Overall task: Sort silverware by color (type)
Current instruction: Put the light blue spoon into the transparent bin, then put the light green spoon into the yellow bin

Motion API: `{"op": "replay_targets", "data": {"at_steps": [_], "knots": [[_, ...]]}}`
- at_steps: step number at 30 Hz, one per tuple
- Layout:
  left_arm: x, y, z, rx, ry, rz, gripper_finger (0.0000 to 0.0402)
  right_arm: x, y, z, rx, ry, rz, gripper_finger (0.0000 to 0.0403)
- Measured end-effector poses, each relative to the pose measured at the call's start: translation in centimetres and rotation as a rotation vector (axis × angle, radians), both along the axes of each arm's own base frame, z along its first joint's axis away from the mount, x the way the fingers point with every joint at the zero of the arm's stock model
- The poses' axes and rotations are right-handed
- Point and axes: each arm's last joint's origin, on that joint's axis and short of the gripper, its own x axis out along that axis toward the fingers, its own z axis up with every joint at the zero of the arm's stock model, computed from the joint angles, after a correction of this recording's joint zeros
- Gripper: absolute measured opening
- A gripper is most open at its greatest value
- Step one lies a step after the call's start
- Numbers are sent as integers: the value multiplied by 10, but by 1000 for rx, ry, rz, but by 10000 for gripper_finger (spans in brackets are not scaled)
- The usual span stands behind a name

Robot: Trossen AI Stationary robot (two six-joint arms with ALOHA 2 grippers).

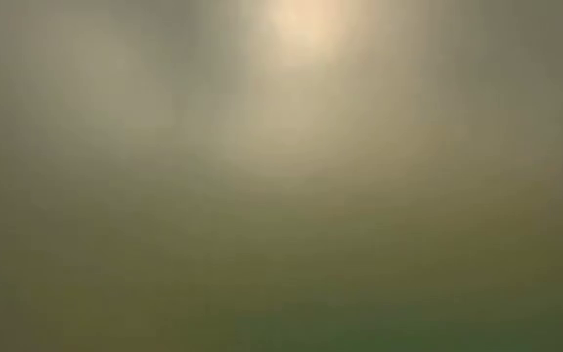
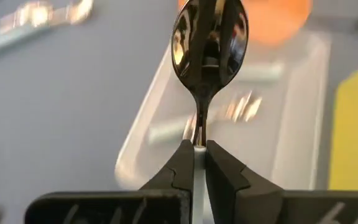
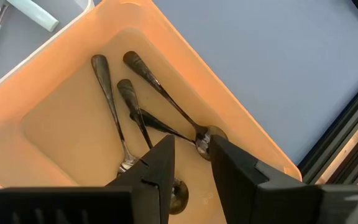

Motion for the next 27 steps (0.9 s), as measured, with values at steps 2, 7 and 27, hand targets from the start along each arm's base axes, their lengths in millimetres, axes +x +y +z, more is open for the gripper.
{"op": "replay_targets", "data": {"at_steps": [2,7,27], "knots": [[11,0,3,0,-74,-1,5,0,0,0,0,0,3,94],[34,-2,-4,-52,-85,-52,6,0,0,0,-1,3,9,95],[99,-30,-6,-222,269,-385,59,-1,0,-2,-5,18,26,95]]}}
